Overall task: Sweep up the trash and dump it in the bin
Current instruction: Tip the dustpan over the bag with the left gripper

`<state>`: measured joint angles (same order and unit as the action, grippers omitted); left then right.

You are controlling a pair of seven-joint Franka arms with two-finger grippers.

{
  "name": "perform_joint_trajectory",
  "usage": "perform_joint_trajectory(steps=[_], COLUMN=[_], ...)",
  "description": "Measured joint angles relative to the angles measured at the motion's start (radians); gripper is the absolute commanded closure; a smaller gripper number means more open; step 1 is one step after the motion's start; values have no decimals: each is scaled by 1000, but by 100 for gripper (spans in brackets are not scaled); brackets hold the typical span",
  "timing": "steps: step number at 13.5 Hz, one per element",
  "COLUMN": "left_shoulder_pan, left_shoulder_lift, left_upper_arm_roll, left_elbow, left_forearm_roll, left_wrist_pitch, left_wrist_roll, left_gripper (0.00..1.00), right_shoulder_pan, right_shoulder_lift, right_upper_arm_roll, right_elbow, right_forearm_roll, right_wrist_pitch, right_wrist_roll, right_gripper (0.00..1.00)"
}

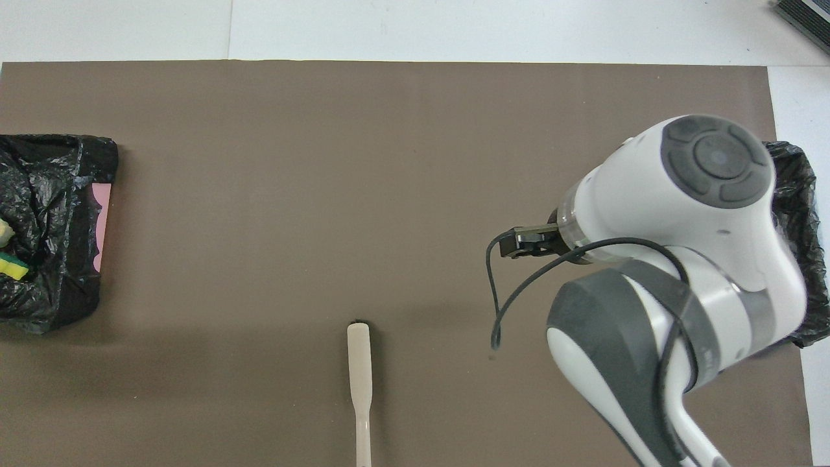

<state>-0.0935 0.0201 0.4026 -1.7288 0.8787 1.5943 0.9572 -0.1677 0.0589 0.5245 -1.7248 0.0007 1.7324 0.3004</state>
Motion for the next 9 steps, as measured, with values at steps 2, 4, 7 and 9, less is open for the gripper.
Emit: perform_joint_trajectory(steps=[2,4,7,9], left_shoulder_pan=[-1,-1,-2,-2], left_shoulder_lift=[-29,-56,-63,-62], left_upper_arm_roll=[-21,-41,-50,-73], left_elbow=[20,25,22,19], left_forearm_roll=[-5,-67,-257,-376], left_wrist_pitch=[-6,-18,-23,-29], left_wrist_roll=[0,-5,-65,-137], left_gripper=[100,100,100,100], right_shoulder_pan=[53,93,107,108], right_shoulder_lift=[-4,-4,-6,-17], right_upper_arm_roll=[-138,-262,-376,-421], right_elbow=[23,32,70,92], right_forearm_roll=[0,-5,-37,-39], right_wrist_pitch=[-27,-31,-32,-57], right_wrist_roll=[-103,-238,-355,-363], right_gripper=[0,0,0,0])
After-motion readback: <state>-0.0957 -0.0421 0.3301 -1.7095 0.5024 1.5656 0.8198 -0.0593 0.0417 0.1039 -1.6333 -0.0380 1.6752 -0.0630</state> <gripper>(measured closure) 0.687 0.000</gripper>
